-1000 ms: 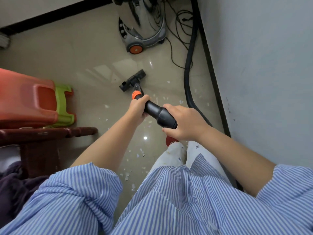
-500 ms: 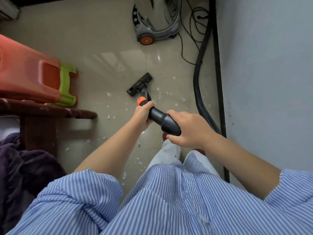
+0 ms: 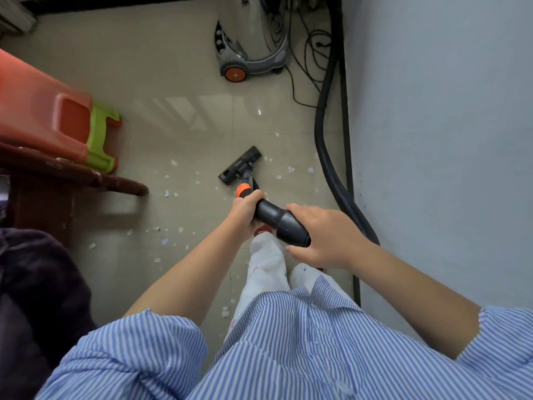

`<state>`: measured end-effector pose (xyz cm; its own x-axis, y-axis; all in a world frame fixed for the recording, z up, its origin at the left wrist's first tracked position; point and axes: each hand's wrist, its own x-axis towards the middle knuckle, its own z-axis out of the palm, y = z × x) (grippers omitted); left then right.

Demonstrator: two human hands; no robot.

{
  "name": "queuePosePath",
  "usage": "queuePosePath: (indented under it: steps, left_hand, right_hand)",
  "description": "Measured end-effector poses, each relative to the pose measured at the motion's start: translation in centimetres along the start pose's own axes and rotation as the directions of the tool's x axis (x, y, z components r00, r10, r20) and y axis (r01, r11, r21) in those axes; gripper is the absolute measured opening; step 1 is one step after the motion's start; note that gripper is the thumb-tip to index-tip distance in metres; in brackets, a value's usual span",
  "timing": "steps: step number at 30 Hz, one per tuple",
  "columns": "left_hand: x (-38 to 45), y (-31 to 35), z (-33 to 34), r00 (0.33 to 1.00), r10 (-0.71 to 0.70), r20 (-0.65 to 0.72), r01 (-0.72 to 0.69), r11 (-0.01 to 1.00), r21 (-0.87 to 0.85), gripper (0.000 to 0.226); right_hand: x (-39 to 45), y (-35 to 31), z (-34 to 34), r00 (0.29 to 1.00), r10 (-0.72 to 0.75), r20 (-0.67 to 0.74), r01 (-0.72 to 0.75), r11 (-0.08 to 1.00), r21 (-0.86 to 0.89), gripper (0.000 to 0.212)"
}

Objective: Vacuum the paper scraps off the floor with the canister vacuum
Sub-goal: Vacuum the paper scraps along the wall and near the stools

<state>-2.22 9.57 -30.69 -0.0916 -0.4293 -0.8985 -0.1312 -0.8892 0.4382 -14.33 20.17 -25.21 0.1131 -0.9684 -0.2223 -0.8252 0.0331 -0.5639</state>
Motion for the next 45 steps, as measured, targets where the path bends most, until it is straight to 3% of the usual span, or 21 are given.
queuePosePath:
  steps: [7,12,18,22,34,41,45]
  left_hand:
    - [-1.3,-3.0,1.8,1.0,0.012,0.02,-0.012,1.0,-0.014,0.015]
    - [-2.0,-4.7,3.2,1.0,-0.016,0.024,0.016,1.0,-0.002,0.016]
    - [-2.8,-4.5,4.5,0.998,0.047,0.03,-0.045,0.996,-0.08,0.022]
    - [-2.6,-3.1,4.6,0.996,0.081,0.027,-0.079,0.993,-0.089,0.021]
    - [3.3,4.3,9.0,0.997,0.071,-0.009,-0.068,0.975,0.21,0.023]
    - [5.4,6.4,10.2,1.0,0.002,0.014,-0.007,0.947,0.322,0.026]
    - [5.6,6.2,8.9,0.999,-0.048,-0.013,0.049,0.935,0.35,0.016]
  right_hand:
    - [-3.4,1.2,-0.2,1.0,0.0,0.007,0.0,0.999,-0.039,0.058]
    - [-5.9,2.0,-0.3,1.0,0.014,-0.005,-0.014,1.0,-0.01,0.071]
    - [-6.9,2.8,-1.9,0.98,-0.112,-0.164,0.113,0.994,0.001,0.065]
    - [-6.1,2.8,-1.9,0.976,-0.105,-0.192,0.11,0.994,0.014,0.067]
    - [0.3,6.9,-1.1,0.959,0.112,-0.262,-0.092,0.992,0.089,0.068]
    - [2.5,7.5,-1.0,0.945,0.218,-0.245,-0.191,0.973,0.127,0.069]
    - [2.6,6.3,-0.6,0.954,0.231,-0.189,-0.205,0.967,0.15,0.069]
